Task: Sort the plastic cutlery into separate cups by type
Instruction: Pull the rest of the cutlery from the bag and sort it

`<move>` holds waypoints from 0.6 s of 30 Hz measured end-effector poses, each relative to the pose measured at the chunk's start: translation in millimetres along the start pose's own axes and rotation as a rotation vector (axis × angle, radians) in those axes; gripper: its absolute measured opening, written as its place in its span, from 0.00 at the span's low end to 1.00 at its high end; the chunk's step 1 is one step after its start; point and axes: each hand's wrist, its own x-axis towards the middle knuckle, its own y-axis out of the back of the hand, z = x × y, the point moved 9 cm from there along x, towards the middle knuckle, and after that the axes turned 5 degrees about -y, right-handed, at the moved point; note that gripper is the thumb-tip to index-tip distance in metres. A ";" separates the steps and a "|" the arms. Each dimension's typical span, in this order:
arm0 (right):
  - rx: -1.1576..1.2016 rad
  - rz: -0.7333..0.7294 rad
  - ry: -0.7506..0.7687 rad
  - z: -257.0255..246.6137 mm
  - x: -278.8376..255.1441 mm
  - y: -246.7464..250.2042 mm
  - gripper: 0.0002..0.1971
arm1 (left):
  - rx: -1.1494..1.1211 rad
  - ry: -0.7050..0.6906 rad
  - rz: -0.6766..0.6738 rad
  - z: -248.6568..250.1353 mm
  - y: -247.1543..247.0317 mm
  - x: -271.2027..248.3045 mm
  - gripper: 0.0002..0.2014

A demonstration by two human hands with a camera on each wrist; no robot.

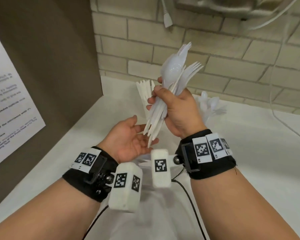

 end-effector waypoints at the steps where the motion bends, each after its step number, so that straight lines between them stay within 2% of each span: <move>1: 0.003 0.004 0.006 -0.7 0.9 -0.9 0.07 | 0.036 0.007 0.039 0.7 5.5 1.4 0.30; 4: 0.049 0.006 0.028 -5.9 4.0 -1.6 0.08 | -0.029 0.030 0.045 -2.5 7.7 2.1 0.32; 9: -0.170 0.012 0.024 18.0 -6.7 -5.4 0.09 | -0.316 0.002 -0.142 5.2 -18.9 -2.8 0.32; 12: -0.257 0.042 -0.017 38.1 -12.5 -0.5 0.09 | -0.267 0.016 -0.196 5.5 -23.3 -3.3 0.29; 15: -0.236 0.058 -0.031 42.7 -12.3 2.6 0.08 | -0.193 0.052 -0.173 -1.3 -16.3 1.3 0.31; 18: -0.245 0.048 -0.067 47.6 -13.8 1.7 0.08 | -0.254 0.005 -0.208 5.3 -18.0 3.9 0.32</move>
